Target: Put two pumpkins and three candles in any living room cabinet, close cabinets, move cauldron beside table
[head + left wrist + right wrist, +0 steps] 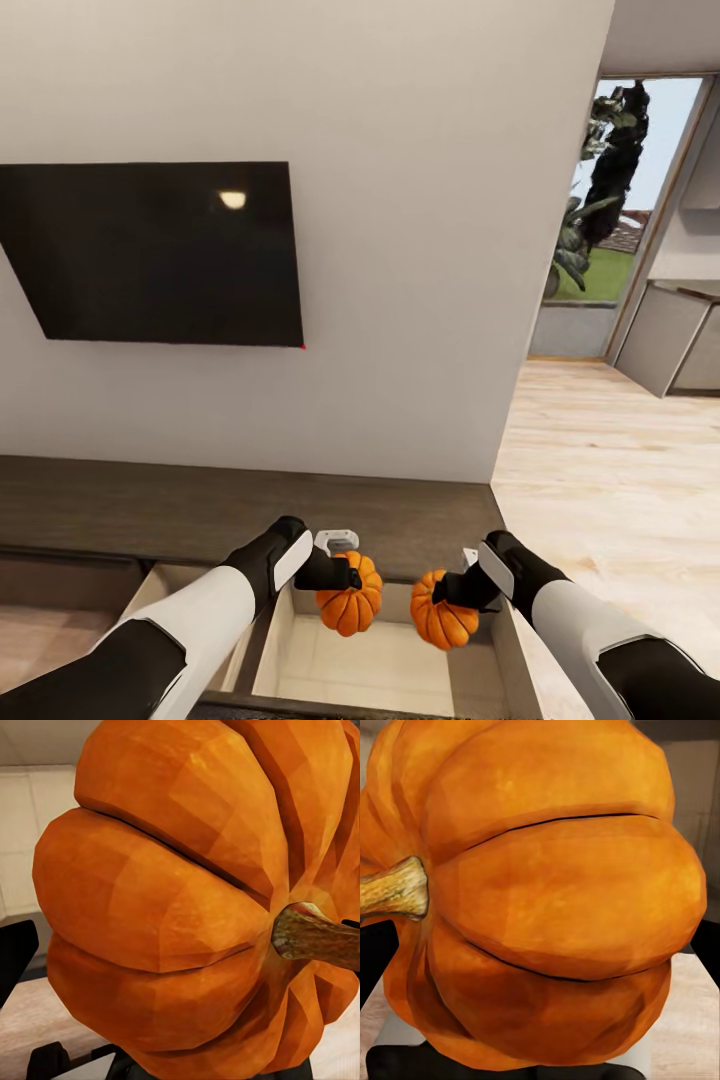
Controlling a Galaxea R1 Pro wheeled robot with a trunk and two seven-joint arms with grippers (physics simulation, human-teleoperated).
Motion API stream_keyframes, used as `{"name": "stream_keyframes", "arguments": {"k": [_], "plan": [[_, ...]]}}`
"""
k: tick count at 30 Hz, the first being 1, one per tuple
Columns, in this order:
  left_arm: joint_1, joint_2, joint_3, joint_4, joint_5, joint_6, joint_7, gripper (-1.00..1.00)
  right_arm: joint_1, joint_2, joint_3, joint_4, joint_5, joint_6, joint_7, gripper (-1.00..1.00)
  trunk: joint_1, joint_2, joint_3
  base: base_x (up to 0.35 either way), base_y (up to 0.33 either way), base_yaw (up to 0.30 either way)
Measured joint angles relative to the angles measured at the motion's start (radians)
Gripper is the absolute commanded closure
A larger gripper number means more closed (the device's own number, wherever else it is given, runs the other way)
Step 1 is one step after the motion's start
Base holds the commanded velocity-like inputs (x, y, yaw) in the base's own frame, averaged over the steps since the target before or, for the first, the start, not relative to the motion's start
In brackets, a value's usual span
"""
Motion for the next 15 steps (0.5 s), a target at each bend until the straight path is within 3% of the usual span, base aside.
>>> {"name": "stream_keyframes", "arguments": {"k": [15], "plan": [[0.0,0.0,0.0,0.0,0.0,0.0,0.0,1.0,0.0,0.0,-0.002,0.005,0.0,-0.001,0.0,1.0,0.0,0.0,-0.024,0.0,0.0,0.0]]}}
